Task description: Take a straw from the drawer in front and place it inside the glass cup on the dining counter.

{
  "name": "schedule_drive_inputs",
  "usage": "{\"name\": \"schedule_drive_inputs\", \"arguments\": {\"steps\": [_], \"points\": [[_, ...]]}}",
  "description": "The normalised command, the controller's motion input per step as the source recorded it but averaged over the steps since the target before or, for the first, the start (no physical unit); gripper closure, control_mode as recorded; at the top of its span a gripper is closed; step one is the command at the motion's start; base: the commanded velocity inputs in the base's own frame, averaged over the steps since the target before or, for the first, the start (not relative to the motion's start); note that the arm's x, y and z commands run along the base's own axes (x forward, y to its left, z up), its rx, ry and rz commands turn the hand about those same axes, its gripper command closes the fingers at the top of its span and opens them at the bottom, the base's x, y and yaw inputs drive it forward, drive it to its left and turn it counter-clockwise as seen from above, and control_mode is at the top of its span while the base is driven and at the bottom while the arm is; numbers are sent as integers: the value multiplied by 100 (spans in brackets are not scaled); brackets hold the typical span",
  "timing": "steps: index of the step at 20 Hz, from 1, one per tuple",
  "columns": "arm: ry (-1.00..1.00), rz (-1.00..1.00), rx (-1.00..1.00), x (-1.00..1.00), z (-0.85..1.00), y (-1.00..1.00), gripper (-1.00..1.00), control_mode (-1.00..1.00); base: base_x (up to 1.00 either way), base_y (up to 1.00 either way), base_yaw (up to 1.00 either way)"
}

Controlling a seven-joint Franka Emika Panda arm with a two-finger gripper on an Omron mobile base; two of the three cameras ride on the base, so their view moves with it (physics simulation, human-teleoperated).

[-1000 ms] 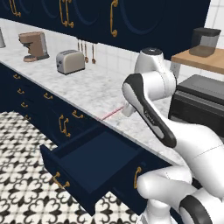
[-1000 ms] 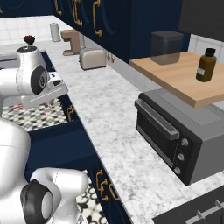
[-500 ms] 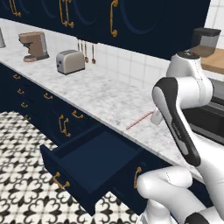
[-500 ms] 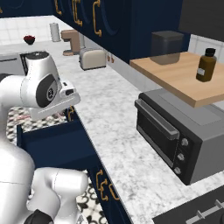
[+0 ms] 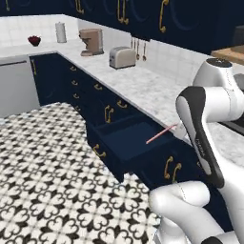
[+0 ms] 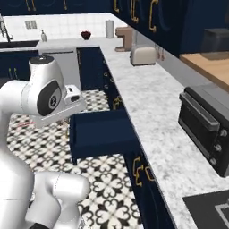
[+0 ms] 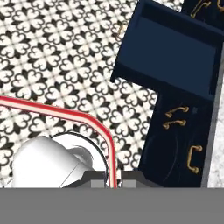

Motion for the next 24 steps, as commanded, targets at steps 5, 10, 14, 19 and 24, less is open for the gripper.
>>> {"name": "schedule_drive_inputs", "arguments": {"steps": [5, 10, 14, 19, 24], "points": [[0, 0, 0, 0, 0, 0, 100, 100, -17, 57, 67], [0, 0, 0, 0, 0, 0, 100, 100, 0, 77, 46], [0, 0, 0, 0, 0, 0, 100, 100, 0, 97, 24], [0, 0, 0, 0, 0, 0, 100, 100, 0, 100, 0], [0, 0, 0, 0, 0, 0, 100, 100, 0, 100, -27]]}}
